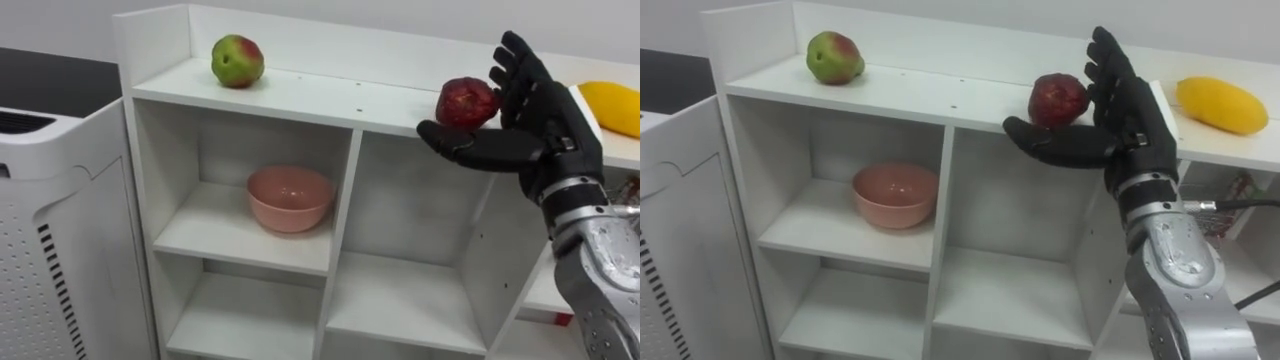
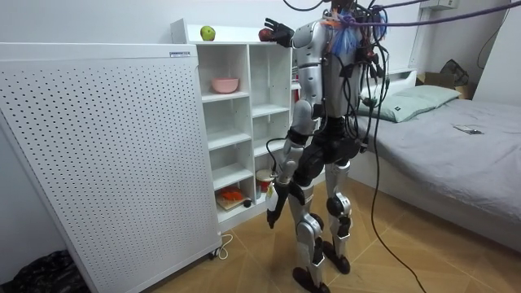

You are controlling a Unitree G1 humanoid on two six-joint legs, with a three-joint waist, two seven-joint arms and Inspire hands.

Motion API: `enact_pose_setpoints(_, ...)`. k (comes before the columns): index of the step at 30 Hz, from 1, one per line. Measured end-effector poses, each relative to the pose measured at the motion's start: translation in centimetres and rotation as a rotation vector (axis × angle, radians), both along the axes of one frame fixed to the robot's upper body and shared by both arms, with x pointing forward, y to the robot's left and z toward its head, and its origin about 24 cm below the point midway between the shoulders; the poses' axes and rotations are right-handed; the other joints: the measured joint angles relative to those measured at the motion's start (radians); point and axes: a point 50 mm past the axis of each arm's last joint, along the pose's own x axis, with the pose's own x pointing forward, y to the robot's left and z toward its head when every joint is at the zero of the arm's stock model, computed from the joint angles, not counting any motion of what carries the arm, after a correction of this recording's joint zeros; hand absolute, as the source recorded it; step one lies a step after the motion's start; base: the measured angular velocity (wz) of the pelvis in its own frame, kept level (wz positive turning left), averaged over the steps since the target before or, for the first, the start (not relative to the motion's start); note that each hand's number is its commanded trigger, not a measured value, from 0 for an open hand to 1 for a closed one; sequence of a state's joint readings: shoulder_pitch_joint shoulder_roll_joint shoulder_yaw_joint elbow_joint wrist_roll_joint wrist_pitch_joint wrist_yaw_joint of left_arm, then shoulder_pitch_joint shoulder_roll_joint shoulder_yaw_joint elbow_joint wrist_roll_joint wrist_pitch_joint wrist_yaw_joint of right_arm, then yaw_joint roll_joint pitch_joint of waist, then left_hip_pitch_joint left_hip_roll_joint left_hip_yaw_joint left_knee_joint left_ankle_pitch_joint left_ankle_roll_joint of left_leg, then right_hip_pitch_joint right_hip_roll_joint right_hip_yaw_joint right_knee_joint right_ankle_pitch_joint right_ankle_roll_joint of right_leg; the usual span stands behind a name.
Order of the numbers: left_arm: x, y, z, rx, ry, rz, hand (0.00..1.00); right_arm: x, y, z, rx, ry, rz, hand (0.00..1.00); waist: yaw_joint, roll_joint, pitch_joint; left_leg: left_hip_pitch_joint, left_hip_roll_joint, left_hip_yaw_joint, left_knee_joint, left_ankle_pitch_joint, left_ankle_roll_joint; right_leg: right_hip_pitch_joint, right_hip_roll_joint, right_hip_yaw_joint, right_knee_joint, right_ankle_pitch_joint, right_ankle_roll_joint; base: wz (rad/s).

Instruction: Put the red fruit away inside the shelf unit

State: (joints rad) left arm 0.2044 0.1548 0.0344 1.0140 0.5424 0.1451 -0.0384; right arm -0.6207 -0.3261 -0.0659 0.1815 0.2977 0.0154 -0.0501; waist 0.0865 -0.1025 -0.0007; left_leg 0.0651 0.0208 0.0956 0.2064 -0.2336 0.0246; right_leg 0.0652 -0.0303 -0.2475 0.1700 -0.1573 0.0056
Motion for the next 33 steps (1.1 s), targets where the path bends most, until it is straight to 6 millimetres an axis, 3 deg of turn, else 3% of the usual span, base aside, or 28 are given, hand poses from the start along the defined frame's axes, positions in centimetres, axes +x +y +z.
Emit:
enact_pose_setpoints(1,0.1,0.0,0.0,0.001,-0.003,-0.001,0.0,0.0,0.0,0.0,-0.004,0.001,0.001,0.96,0.0,-0.001,-0.0004,0.0,0.0,0.0,0.0,0.0,0.0,0.0,0.0,0.0,0.0,0.0,0.0,0.0)
enact_pose_setpoints(2,0.2,0.0,0.0,0.002,-0.006,-0.001,0.0,0.0,0.0,0.0,-0.004,0.003,0.0,1.0,0.0,-0.001,-0.0005,0.001,0.0,-0.001,0.0,0.0,0.0,0.0,-0.001,0.0,0.0,0.0,0.0,0.0)
enact_pose_setpoints(25,2.0,0.5,0.6,0.024,-0.07,-0.015,0.0,-0.1,-0.2,0.4,-0.073,-0.017,-0.018,1.0,-0.006,0.006,0.004,0.001,-0.001,-0.008,-0.001,0.0,0.0,0.004,-0.001,0.0,0.0,0.0,0.0,0.0)
enact_pose_setpoints(30,3.0,0.3,0.7,0.014,-0.091,-0.016,0.0,-0.6,0.6,1.1,-0.078,-0.045,0.029,1.0,-0.016,0.02,0.0091,-0.002,-0.001,-0.012,-0.002,0.0,0.0,0.002,0.0,0.0,-0.001,0.0,0.0,0.03)
enact_pose_setpoints(33,3.5,0.2,0.7,0.019,-0.106,-0.02,0.0,-1.5,1.9,1.1,-0.113,-0.068,0.088,1.0,-0.023,0.033,0.0026,0.003,-0.001,-0.008,-0.007,0.0,0.0,0.001,0.003,0.001,-0.002,0.0,0.0,0.0)
